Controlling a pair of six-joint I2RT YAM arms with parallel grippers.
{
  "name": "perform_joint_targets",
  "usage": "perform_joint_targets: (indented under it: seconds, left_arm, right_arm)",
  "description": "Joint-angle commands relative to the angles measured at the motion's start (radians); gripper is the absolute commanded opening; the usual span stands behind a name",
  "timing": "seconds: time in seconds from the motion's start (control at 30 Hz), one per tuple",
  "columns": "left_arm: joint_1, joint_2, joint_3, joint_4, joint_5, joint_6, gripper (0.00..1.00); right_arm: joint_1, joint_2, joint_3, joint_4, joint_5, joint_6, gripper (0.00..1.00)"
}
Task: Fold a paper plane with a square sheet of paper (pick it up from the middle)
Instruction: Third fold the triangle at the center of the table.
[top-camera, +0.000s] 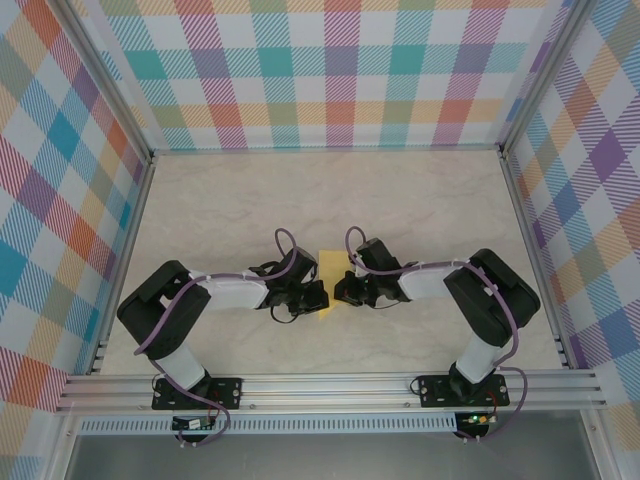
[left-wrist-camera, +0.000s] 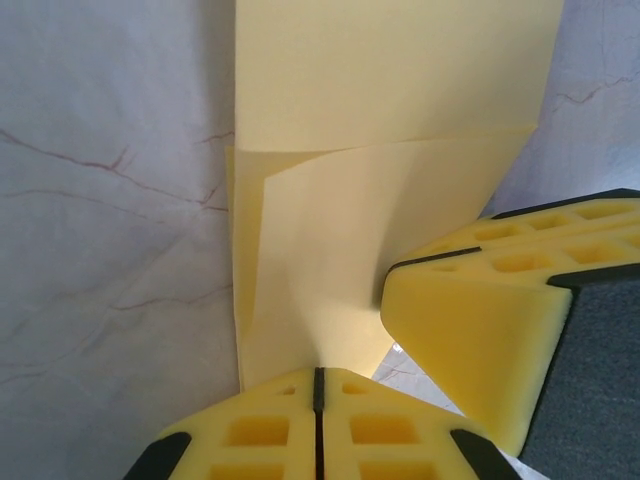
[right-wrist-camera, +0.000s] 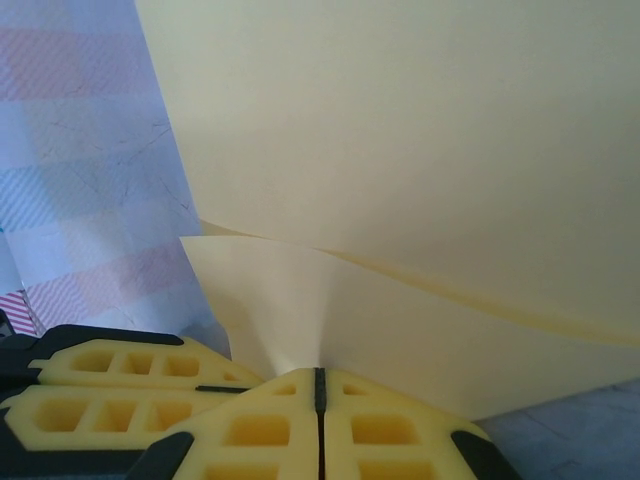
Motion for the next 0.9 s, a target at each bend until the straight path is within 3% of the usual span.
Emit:
perform_joint_targets:
  seconds: [0.0,0.57,0.87]
  left_arm:
    - [0.006,0.026,-0.036,-0.157,-0.099,0.039,0.06]
    - [0.005,0.036,-0.057,-0.149,-0.092,0.041,0.06]
    - [0.005,0.044,-0.046,-0.149,-0.084,0.045,0.06]
  right_arm:
    - [-0.024,0.016,-0.034,0.028,0.087,-0.017,0.07]
    - [-0.180,-0.017,-0.119,0.166,0.084,-0.078,0.08]
    - [-0.210,-0.070,-0.147,0.220,0.072,-0.101,0.10]
